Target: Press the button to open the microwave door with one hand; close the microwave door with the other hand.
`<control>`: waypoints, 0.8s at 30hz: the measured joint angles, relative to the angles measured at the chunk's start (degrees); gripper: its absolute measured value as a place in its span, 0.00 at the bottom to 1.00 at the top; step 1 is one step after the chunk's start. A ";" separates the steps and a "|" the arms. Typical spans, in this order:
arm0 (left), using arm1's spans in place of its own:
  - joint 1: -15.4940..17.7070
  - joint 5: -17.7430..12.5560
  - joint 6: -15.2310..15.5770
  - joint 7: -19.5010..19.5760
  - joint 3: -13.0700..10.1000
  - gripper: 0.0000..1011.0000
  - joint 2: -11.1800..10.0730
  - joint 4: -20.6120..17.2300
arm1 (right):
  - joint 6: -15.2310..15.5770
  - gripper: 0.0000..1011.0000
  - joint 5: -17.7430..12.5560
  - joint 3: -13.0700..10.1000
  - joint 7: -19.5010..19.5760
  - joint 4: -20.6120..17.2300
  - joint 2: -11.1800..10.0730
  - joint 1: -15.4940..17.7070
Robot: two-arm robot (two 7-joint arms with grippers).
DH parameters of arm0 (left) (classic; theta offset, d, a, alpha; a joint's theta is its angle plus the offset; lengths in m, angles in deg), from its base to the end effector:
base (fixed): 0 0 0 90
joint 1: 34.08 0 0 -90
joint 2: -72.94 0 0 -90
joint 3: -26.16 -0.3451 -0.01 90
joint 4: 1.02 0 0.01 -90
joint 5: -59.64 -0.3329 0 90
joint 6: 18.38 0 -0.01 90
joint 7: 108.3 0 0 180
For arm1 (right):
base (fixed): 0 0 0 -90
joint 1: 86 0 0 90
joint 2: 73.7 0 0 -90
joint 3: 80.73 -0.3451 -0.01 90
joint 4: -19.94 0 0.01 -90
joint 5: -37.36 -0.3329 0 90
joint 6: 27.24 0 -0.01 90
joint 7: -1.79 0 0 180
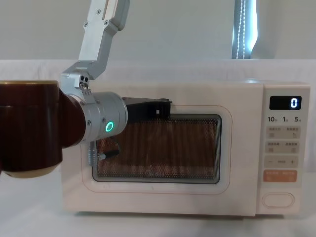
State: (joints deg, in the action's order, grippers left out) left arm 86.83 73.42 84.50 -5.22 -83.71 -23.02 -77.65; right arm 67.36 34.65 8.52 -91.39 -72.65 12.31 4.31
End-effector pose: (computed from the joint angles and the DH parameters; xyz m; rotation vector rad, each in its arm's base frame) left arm 0.5037 -0.0703 -0.2181 0.0038 -0.0366 1.0295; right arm 0.3511 -0.0283 -0.3412 -0.0480 0.0151 -1.5263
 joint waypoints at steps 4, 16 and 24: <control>0.05 -0.12 0.00 -0.02 0.09 0.00 0.15 0.13 | 0.00 0.99 0.00 0.00 0.00 0.00 0.00 0.00; 0.32 -0.53 0.10 -0.24 0.33 0.00 0.45 0.60 | 0.00 0.99 0.00 0.00 0.00 0.01 0.00 0.00; 0.57 -0.65 0.11 0.01 0.40 0.00 0.57 0.95 | 0.00 0.99 0.00 0.00 0.00 0.01 0.00 0.00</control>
State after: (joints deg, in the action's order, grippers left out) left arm 87.41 72.76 84.61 -5.21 -83.30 -22.44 -76.70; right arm 67.36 34.64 8.52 -91.39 -72.65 12.30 4.31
